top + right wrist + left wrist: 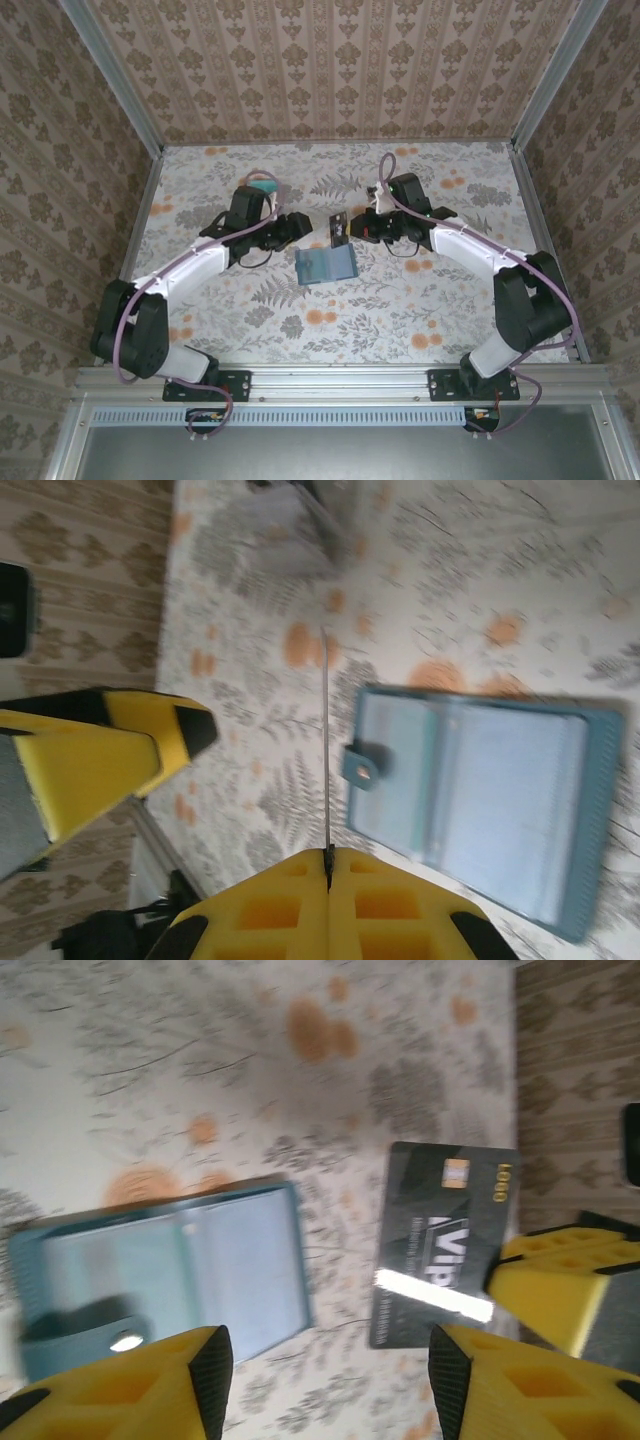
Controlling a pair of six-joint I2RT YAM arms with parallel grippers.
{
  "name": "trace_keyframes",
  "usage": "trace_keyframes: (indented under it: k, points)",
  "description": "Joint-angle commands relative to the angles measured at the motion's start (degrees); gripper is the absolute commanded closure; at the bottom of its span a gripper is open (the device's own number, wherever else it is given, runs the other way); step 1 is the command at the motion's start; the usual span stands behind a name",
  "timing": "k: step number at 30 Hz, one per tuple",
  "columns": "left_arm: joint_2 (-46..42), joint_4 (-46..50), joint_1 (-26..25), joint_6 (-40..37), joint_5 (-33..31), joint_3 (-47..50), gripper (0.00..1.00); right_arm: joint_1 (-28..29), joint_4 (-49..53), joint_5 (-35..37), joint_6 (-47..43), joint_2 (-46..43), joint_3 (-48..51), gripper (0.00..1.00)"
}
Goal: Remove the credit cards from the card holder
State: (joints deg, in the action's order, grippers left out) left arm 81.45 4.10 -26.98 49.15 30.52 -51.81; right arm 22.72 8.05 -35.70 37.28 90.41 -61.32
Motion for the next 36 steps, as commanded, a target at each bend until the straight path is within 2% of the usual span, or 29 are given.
trace_keyframes:
  k: [1,8,13,28,30,33,36]
  points:
    - [-0.8,-9.2,0.2,6.2,5.4,0.2,0.45,-0.5,-7.6,-5.6,4.7,-1.7,-1.6,1.00]
    - [0.9,-18.7,0.1,12.1,9.5,2.7,0.50,-0.6,-15.5,-10.6,10.5,-0.2,-1.4,1.00]
    - [1.2,-18.9,0.1,12.3,9.7,3.0,0.54,-0.4,-18.7,-13.5,12.5,0.6,-0.7,1.00]
    - [1.1,-20.7,0.4,13.3,10.9,2.6,0.73,-0.2,-17.1,-15.0,11.2,3.4,0.5,1.00]
    - [1.0,-20.6,0.4,13.3,11.0,2.6,0.79,-0.2,-16.9,-14.9,11.0,3.7,0.4,1.00]
    - [0.8,-20.2,0.4,13.0,11.1,2.5,0.91,-0.3,-16.1,-14.8,10.5,4.2,0.3,0.91]
    - [0.6,-18.8,0.5,12.0,11.2,2.2,0.93,-0.3,-13.8,-13.4,9.1,4.2,0.0,0.70]
